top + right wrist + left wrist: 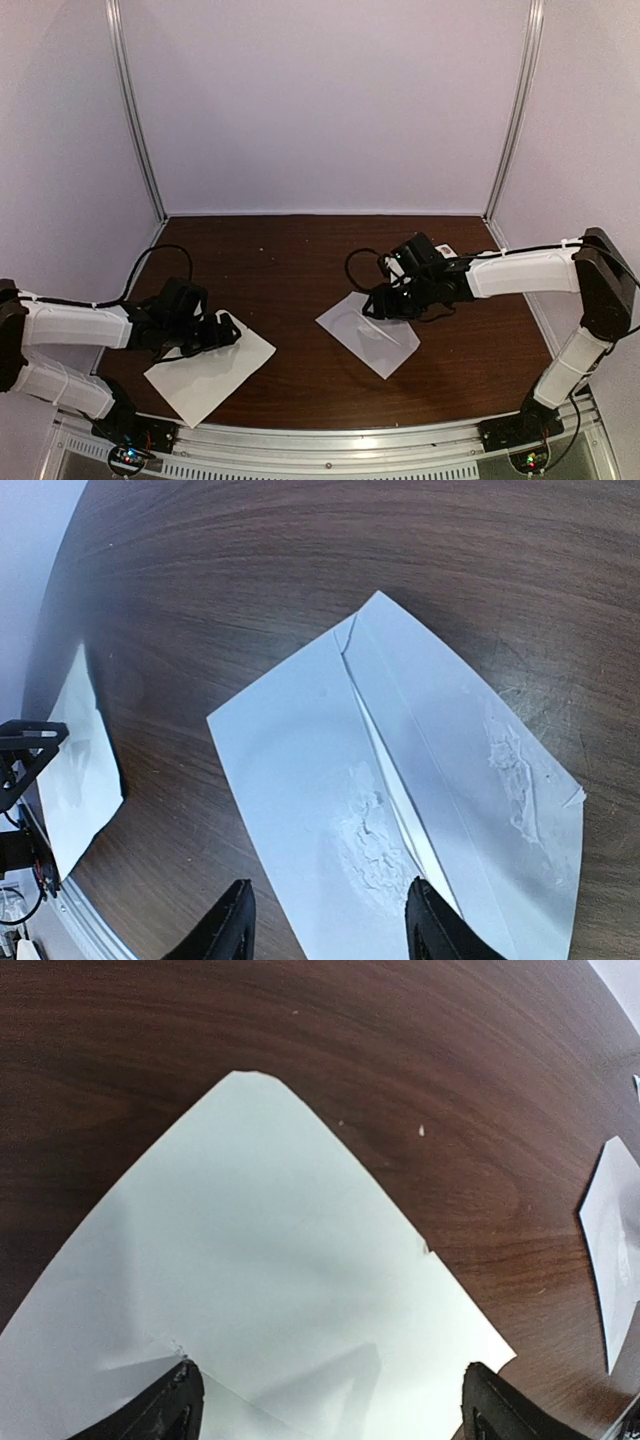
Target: Place the letter into the envelope and seal it
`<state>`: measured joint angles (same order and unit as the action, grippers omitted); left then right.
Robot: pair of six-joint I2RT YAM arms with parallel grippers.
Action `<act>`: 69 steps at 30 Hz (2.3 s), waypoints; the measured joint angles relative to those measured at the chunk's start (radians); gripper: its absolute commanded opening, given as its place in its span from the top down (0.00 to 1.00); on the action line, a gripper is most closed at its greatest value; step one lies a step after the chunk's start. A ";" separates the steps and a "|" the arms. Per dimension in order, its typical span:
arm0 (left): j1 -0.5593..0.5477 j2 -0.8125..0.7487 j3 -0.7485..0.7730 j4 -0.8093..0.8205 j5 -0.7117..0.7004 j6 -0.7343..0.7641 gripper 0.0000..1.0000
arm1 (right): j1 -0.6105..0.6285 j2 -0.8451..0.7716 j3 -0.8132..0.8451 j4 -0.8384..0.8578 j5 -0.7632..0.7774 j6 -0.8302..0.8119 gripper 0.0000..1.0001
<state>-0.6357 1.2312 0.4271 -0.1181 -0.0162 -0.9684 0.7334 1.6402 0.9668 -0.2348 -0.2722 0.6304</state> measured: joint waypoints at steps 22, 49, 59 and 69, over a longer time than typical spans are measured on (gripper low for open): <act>-0.251 0.332 0.286 0.265 0.032 -0.078 0.08 | 0.187 -0.065 -0.161 0.265 -0.103 0.258 0.34; -0.013 -0.142 -0.043 -0.066 0.096 -0.007 0.04 | 0.402 0.060 -0.190 0.460 -0.105 0.495 0.50; -0.013 -0.121 -0.056 -0.003 0.159 0.028 0.04 | 0.448 0.126 -0.184 0.522 -0.061 0.585 0.59; -0.013 -0.092 -0.081 0.066 0.213 0.052 0.04 | 0.459 0.189 -0.158 0.556 -0.034 0.658 0.63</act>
<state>-0.6483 1.1393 0.3462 -0.0517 0.1970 -0.9161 1.1919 1.8294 0.8093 0.3210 -0.3058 1.2881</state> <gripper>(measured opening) 0.959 0.377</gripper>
